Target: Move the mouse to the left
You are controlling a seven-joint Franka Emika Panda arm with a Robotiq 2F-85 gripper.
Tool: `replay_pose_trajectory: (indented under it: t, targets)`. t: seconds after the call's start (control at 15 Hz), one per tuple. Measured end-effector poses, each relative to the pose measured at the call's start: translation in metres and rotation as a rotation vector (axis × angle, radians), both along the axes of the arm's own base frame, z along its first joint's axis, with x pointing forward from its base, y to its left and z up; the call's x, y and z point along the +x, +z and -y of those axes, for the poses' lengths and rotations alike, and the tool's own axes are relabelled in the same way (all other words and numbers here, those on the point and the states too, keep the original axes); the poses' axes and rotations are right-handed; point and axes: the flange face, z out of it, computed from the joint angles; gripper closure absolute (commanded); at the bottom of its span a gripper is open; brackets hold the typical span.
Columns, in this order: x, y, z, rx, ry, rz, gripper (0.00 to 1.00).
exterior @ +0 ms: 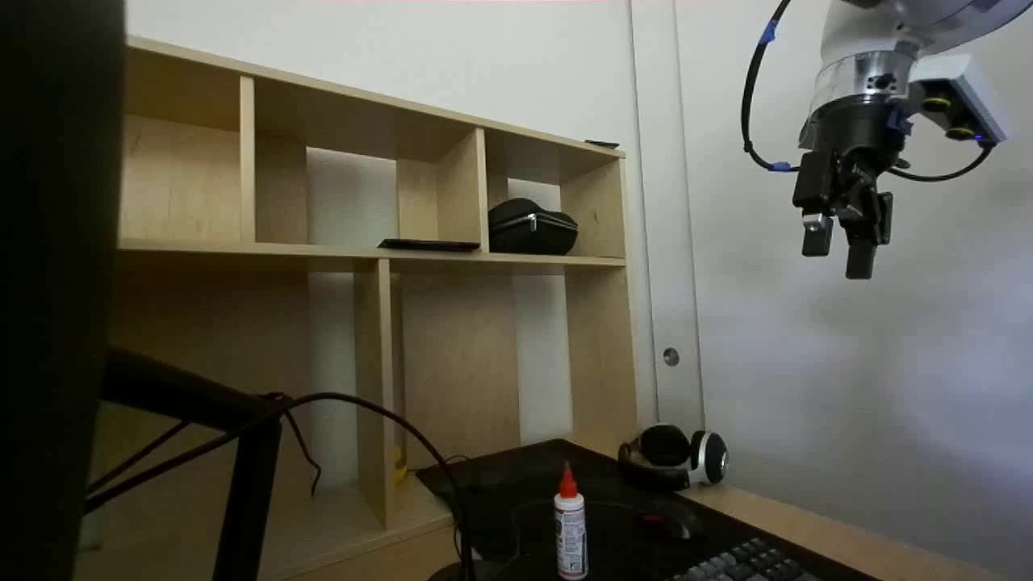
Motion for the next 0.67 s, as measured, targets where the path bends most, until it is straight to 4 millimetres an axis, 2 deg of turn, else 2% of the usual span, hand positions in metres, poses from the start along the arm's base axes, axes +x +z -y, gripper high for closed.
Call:
replay_pose_trajectory:
  t: [0.33, 0.67]
  targets:
    - [-0.0003, 0.0004, -0.0012, -0.018, 0.010, -0.011, 0.00]
    - [-0.0034, 0.0083, 0.0008, -0.186, 0.028, -0.079, 0.00]
